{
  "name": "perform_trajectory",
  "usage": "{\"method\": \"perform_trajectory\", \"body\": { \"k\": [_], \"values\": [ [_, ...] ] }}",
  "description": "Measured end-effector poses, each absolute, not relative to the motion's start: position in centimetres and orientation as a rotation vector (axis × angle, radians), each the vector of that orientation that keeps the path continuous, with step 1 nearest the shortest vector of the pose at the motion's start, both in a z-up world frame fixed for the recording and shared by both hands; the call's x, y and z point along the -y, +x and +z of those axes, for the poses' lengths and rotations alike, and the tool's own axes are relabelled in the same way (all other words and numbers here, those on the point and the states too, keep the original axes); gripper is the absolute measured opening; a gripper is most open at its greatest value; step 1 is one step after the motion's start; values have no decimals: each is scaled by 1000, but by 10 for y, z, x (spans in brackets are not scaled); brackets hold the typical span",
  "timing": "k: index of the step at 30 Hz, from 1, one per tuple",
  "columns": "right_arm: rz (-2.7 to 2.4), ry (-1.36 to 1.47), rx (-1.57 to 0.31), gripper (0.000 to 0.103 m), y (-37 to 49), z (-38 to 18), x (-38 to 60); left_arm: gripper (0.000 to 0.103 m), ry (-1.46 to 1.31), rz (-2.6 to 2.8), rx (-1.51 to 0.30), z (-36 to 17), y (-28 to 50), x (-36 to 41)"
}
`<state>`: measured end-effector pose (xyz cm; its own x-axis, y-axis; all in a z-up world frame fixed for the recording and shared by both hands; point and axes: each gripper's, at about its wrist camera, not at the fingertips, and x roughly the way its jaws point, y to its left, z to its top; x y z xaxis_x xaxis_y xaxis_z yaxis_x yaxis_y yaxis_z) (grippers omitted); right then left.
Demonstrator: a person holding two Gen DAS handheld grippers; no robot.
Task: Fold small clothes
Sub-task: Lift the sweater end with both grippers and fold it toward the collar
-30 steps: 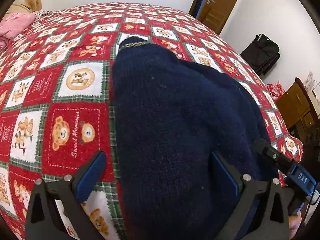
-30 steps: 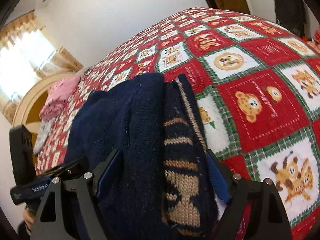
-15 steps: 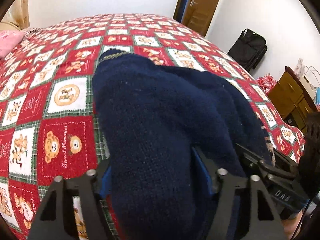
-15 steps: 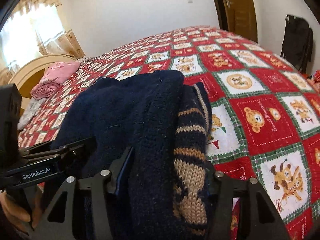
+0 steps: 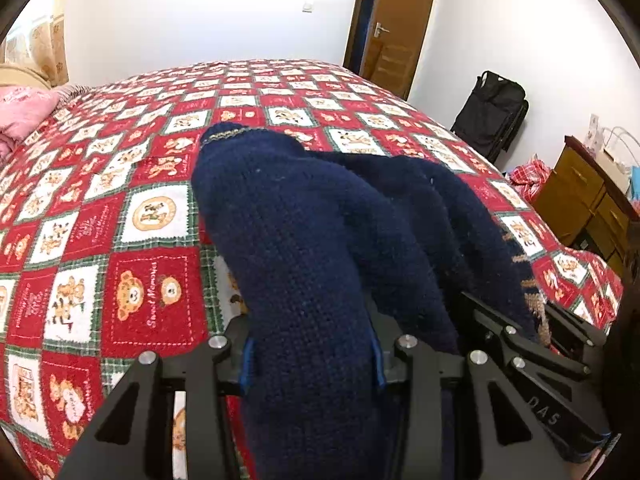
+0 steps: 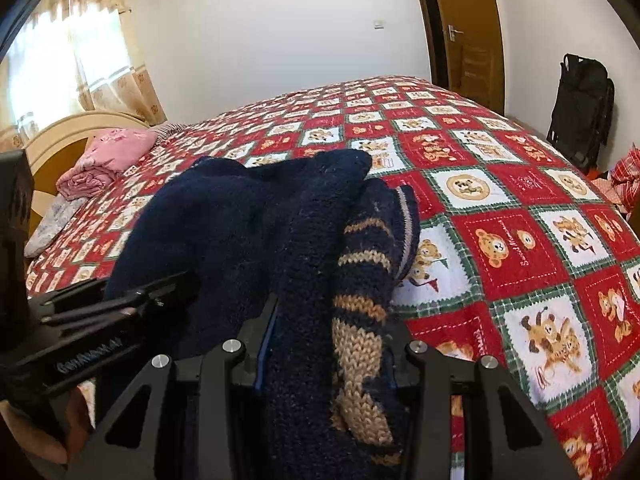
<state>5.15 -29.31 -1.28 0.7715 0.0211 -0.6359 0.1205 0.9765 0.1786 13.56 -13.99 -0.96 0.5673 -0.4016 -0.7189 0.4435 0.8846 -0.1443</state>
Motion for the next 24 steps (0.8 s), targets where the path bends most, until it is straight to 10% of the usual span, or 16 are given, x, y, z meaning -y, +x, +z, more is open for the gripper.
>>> {"method": "perform_trajectory", "body": {
  "k": [24],
  "values": [
    [263,87,-676,32,76,21,139,42,-22,-294,-821,4,121,26]
  ]
}}
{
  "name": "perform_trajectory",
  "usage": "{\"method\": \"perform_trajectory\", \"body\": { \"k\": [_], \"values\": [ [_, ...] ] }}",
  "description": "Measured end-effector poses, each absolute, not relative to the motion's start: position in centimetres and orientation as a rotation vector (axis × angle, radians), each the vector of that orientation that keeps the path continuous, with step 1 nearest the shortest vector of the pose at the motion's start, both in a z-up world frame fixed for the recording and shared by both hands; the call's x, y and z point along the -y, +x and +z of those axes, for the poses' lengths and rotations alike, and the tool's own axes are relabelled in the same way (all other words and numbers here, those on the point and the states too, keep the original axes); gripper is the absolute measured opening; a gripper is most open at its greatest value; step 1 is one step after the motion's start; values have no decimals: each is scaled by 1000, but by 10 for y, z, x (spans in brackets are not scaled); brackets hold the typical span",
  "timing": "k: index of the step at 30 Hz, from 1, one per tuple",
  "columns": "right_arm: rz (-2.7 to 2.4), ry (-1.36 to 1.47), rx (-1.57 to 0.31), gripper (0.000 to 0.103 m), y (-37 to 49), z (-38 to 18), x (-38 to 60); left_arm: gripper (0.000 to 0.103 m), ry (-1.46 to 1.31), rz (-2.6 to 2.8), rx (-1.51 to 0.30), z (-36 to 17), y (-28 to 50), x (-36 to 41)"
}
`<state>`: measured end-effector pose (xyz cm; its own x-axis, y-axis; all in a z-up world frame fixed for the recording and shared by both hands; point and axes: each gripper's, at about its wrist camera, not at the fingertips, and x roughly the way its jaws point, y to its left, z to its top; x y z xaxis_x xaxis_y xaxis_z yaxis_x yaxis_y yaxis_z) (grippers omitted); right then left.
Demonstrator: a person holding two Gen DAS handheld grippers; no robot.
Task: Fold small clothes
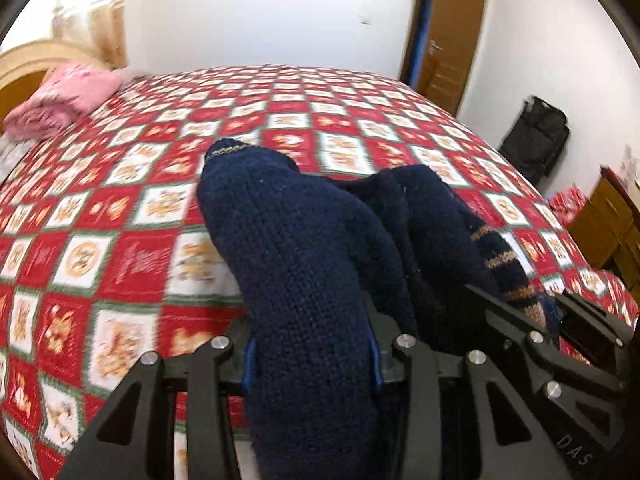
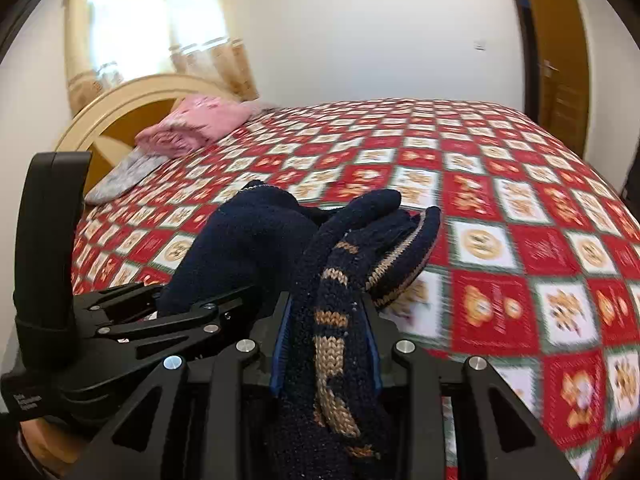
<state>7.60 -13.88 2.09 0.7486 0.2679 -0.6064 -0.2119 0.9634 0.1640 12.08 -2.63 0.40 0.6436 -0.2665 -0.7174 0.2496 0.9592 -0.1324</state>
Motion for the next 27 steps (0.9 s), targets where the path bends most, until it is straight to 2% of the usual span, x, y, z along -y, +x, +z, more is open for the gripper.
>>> {"method": "perform_trajectory", "body": {
  "k": [10,13,14,15,17,19,21,24,25,26,27],
  "values": [
    [155,142,-747,34,83,-6,165,42,-69,-253,-833,-7,125,-1],
    [135,280,-828,49,87,-25,195,42,-43,-257,-827,-9,125,3],
    [149,347,-842,59,89,-29,204,43,-35,-258,-832,-11,126,5],
    [175,412,-856,65,92,-32,211,45,-30,-255,-836,-12,127,3],
    [227,462,-874,65,99,-37,214,53,-32,-245,-854,-17,129,-1],
    [257,452,-910,68,111,-43,209,67,-82,-236,-889,-24,134,-10],
    [294,470,-946,79,125,-54,205,78,-131,-237,-924,-29,138,-19],
    [300,436,-934,77,129,-55,196,82,-175,-256,-950,-35,141,-24],
    [302,406,-924,71,127,-53,191,80,-195,-269,-955,-37,142,-24],
    [315,390,-917,57,124,-51,186,77,-214,-290,-953,-38,142,-24],
    [299,345,-901,53,120,-47,178,69,-228,-307,-946,-39,141,-23]
  ]
}}
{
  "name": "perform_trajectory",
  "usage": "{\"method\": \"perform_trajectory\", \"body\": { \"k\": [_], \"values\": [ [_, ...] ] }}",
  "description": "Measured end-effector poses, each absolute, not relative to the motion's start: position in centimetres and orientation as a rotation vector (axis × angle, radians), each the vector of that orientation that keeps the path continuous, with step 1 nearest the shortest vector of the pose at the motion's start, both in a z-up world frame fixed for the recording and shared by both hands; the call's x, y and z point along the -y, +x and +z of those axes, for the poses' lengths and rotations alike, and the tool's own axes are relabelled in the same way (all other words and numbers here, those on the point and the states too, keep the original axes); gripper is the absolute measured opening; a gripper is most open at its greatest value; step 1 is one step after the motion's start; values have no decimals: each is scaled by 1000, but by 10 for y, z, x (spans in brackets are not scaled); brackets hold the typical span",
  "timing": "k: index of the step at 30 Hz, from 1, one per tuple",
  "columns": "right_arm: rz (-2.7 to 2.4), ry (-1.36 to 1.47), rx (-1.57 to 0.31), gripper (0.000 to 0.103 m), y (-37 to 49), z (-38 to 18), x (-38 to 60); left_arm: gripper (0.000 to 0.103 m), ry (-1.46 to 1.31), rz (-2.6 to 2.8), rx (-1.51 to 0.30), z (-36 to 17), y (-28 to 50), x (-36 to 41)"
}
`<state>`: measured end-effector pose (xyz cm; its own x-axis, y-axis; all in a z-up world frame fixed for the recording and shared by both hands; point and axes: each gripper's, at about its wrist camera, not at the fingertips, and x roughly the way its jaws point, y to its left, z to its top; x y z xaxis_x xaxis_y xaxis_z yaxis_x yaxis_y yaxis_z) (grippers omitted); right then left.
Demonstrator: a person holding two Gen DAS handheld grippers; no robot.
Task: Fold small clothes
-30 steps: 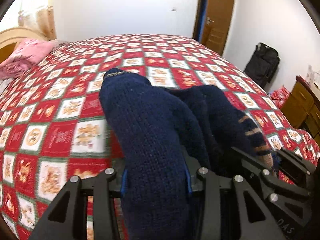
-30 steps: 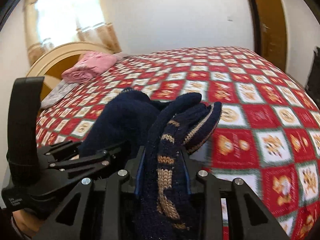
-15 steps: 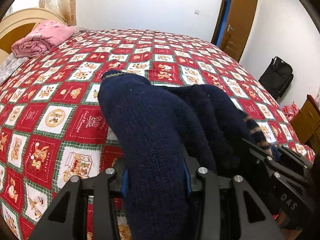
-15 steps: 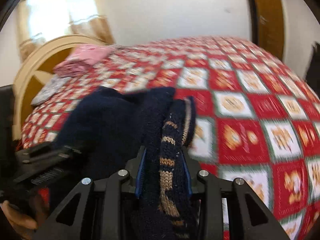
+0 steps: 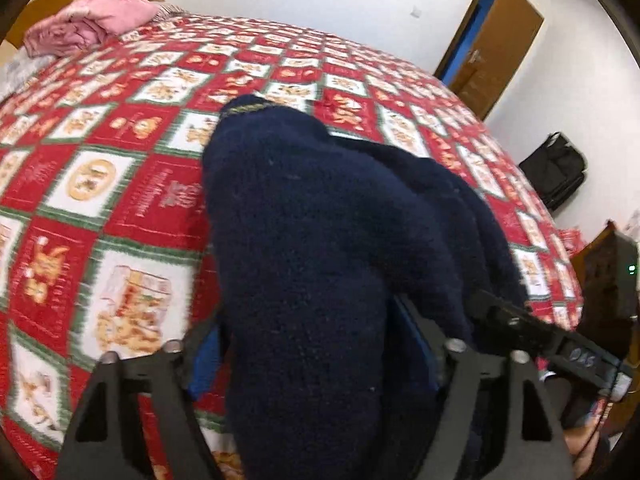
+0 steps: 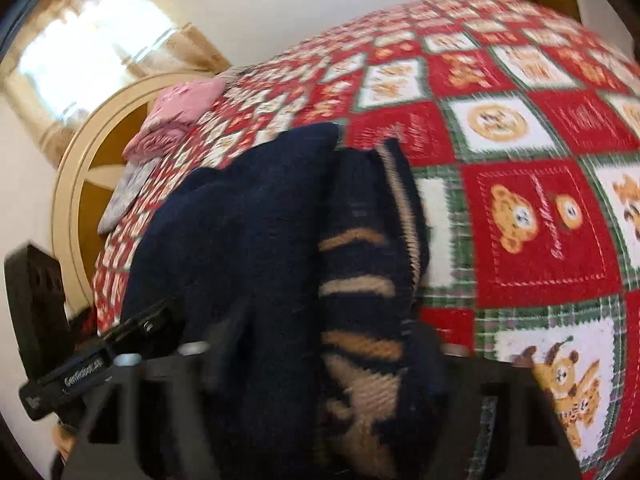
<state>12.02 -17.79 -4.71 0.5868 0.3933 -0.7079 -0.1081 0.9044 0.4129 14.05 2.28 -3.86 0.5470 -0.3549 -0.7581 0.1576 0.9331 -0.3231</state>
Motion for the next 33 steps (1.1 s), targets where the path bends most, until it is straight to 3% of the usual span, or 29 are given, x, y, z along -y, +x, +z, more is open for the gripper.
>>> {"method": "perform_trajectory", "body": {
  "k": [4,6,16,20,24,27,30,32,33],
  "values": [
    [256,119,-816,46,105,-22,141,46,-145,-287,-873,-27,128,-9],
    [300,81,-767,45,98,-5,126,43,-128,-282,-841,-19,123,-7],
    [502,101,-651,44,137,44,53,41,-129,-173,-692,40,129,-66],
    [554,114,-632,44,165,38,18,41,-105,-80,-668,53,146,-96],
    [529,169,-699,44,211,-3,-2,41,-56,4,-665,50,168,-121],
    [460,128,-804,45,244,-46,-10,42,-24,40,-721,20,195,-139],
    [483,196,-799,49,247,-45,0,46,-38,62,-847,-19,217,-155],
    [498,191,-820,50,246,-44,3,59,-61,88,-866,-35,218,-169],
    [500,199,-826,50,244,-43,7,72,-92,92,-844,-33,214,-177]
  ]
}}
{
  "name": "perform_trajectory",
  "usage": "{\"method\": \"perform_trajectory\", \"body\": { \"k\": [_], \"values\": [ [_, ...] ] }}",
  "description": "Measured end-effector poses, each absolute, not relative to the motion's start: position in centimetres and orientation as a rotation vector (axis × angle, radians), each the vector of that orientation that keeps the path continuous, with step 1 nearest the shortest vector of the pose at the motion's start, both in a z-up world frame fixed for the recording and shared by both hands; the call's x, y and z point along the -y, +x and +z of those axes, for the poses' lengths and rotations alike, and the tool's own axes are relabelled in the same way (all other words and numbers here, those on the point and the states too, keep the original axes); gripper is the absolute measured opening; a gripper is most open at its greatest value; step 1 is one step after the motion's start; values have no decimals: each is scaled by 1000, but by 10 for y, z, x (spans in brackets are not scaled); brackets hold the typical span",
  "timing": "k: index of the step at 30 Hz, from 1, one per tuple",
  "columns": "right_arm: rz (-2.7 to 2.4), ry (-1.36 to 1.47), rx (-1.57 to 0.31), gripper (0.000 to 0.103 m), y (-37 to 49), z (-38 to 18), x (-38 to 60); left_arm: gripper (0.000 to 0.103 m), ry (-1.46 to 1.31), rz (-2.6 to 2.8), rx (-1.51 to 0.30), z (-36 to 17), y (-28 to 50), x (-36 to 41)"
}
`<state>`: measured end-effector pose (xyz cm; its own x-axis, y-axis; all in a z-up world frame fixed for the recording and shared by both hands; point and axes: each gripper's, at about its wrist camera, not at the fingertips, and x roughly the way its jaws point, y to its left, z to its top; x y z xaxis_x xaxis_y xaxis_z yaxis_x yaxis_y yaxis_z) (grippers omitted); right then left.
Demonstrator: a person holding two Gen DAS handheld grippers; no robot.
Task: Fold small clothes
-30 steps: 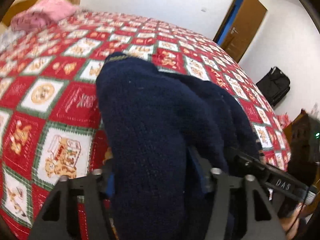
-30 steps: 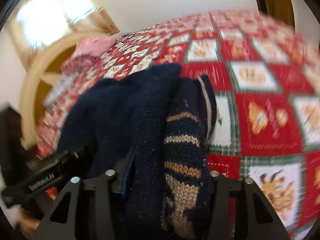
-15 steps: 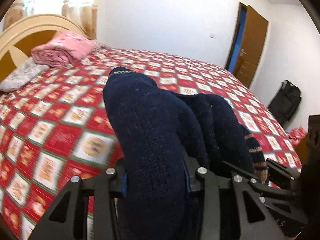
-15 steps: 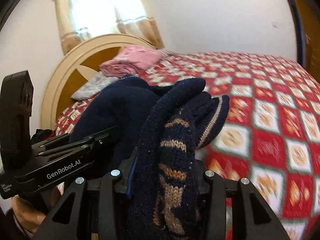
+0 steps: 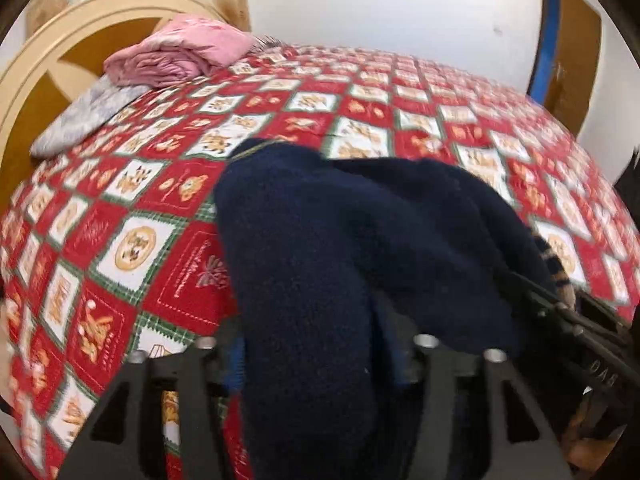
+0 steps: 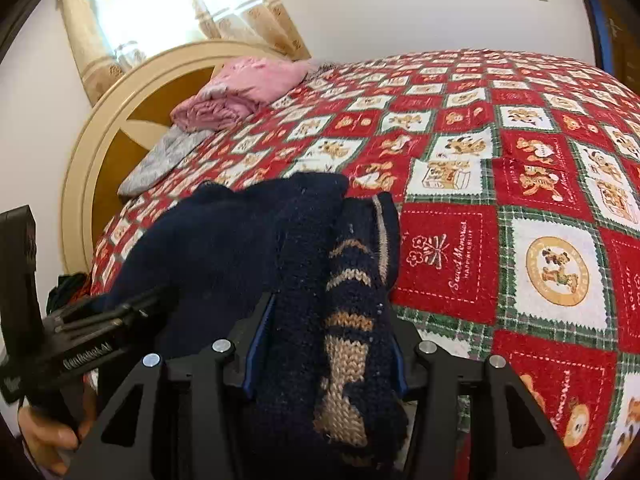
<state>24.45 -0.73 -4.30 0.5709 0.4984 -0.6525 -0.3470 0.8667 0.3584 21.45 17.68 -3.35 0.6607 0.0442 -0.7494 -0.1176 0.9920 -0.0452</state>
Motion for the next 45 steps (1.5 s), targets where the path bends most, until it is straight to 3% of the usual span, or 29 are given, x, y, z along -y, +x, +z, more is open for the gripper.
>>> {"method": "perform_trajectory", "body": {
  "k": [1,3,8,11,16,26,33,45],
  "values": [
    [488,208,-820,50,239,-39,11,82,-97,106,-843,-32,212,-181],
    [428,204,-724,50,216,-21,27,86,-88,119,-848,-28,207,-186],
    [360,46,-627,50,161,0,29,85,-98,153,-788,-8,166,-189],
    [403,-52,-639,44,137,-9,12,85,-81,198,-783,-12,149,-184],
    [388,-106,-742,43,133,-40,2,86,3,251,-814,-30,135,-162],
    [387,72,-867,49,153,-63,22,86,-27,273,-856,-48,130,-164],
    [333,76,-768,50,87,-35,25,86,-105,230,-856,-41,103,-164],
    [314,117,-787,50,23,-17,34,89,-77,118,-834,-28,43,-136]
  ]
}}
